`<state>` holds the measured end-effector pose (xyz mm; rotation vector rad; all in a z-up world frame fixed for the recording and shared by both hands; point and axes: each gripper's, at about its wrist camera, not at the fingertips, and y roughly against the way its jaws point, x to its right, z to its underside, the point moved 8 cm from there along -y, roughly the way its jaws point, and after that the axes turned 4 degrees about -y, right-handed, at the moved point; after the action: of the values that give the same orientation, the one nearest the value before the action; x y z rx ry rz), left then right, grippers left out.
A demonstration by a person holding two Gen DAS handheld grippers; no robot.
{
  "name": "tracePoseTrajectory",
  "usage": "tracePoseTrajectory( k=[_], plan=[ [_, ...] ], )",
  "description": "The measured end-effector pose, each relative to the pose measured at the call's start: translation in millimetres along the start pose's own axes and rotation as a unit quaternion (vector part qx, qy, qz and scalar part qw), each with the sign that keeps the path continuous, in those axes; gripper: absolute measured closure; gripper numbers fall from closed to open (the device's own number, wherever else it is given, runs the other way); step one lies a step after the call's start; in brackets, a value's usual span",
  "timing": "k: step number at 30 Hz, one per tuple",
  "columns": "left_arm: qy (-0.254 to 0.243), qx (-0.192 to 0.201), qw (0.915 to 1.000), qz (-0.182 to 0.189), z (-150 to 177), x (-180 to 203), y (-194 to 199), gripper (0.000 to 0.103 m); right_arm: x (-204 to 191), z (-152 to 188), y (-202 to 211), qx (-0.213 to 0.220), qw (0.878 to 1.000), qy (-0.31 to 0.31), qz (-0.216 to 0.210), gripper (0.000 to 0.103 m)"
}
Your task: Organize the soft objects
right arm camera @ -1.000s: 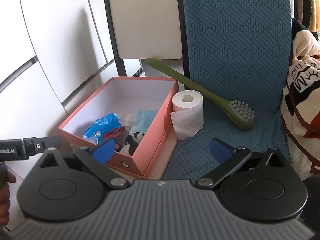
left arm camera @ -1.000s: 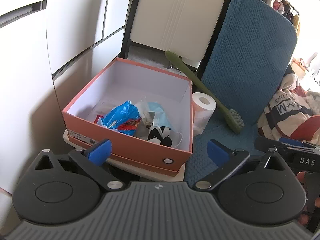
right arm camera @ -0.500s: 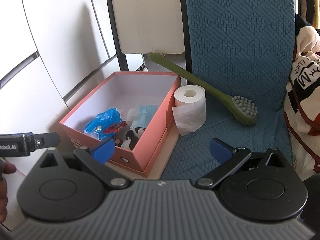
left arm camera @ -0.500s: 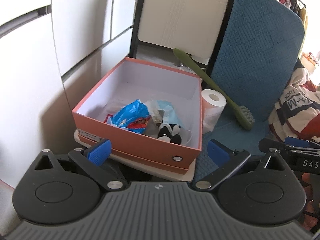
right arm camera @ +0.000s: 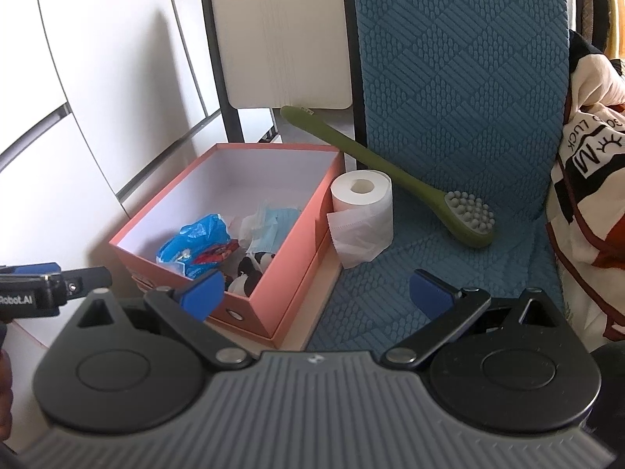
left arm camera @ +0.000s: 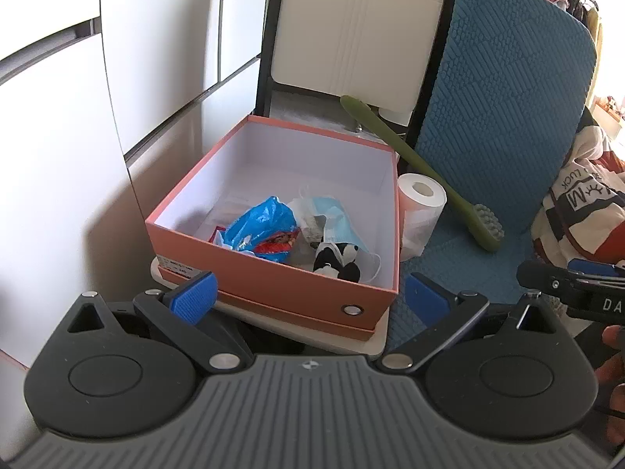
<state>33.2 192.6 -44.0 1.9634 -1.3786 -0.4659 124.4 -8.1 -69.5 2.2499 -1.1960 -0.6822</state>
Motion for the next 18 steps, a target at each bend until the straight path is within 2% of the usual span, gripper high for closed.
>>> tracePoseTrajectory(
  k=[18],
  plan=[
    [0.01, 0.009, 0.9999, 0.005, -6.0, 1.1, -0.8, 0.0, 0.5, -1.3, -0.3, 0.003, 1.0, 0.003, 0.005, 0.0]
  ],
)
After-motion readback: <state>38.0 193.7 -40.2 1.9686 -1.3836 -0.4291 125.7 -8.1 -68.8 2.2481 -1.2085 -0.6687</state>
